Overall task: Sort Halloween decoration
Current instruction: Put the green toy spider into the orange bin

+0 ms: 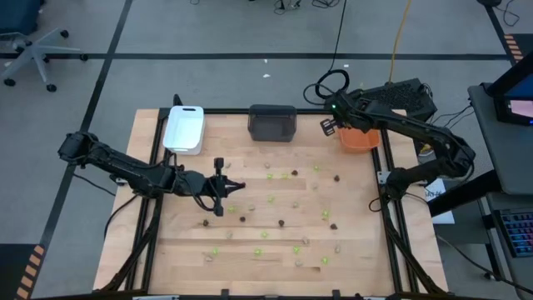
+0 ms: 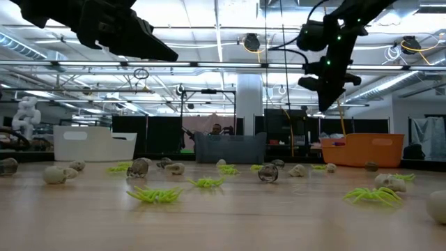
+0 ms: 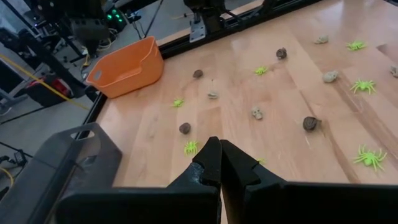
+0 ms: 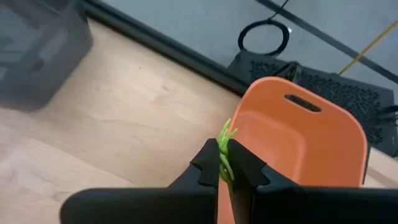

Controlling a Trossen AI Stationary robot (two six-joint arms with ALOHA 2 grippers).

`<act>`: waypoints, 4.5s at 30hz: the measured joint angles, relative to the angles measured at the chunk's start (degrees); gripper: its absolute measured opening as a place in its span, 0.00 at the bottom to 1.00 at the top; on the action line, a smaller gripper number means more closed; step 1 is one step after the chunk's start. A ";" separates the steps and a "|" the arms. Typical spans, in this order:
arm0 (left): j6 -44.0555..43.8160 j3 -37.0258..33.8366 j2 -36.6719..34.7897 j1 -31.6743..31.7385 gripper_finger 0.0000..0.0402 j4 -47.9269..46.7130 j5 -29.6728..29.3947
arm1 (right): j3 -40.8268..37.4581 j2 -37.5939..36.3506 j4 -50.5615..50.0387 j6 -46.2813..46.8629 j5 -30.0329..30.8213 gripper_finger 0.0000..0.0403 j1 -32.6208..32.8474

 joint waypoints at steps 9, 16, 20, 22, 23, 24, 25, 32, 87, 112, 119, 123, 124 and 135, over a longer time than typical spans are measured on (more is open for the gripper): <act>-0.02 0.00 0.00 0.00 0.00 0.00 0.02 | -0.02 3.13 -3.69 4.79 5.97 0.00 -3.07; -0.02 0.00 0.00 0.00 0.00 0.00 0.02 | -2.90 5.04 -3.56 7.17 4.31 0.06 -5.72; -0.06 0.00 0.01 0.00 0.00 0.02 0.04 | -5.60 6.40 -1.66 7.68 4.45 0.09 -6.76; -0.07 0.00 0.01 0.00 0.00 0.02 0.04 | -6.98 6.68 0.15 7.68 4.49 0.10 -7.16; -0.07 0.00 0.00 0.00 0.00 0.02 0.04 | -7.61 6.72 1.23 7.68 4.46 0.10 -7.38; -0.07 0.00 0.01 0.00 0.00 0.02 0.04 | -8.14 6.75 1.98 7.68 4.42 0.10 -7.64; -0.07 0.00 -0.01 0.00 0.00 0.02 0.04 | -8.48 6.76 2.40 7.68 4.40 0.10 -7.90; -0.09 0.00 0.00 0.00 0.00 0.02 0.04 | -8.87 6.72 3.13 7.60 4.57 0.10 -8.67; -25.68 0.02 -0.24 10.82 0.26 -38.38 2.03 | -8.87 25.03 61.37 -2.52 13.30 0.10 68.02; -12.66 0.02 11.53 21.70 0.50 -36.56 9.40 | -8.85 25.03 62.45 -3.79 13.30 0.10 67.99; -7.74 0.02 11.94 21.88 0.62 -34.41 8.94 | -8.85 25.03 62.42 -3.79 13.30 0.10 67.99; -7.43 0.26 13.67 22.70 0.61 -33.73 11.20 | -8.85 25.03 62.42 -3.79 13.32 0.10 67.99; -7.41 0.30 14.29 23.07 0.60 -33.68 11.80 | -8.85 25.03 62.42 -3.79 13.32 0.10 67.99; -8.63 0.31 16.47 26.09 0.41 -33.81 18.26 | -8.85 25.03 62.42 -3.78 13.34 0.10 67.98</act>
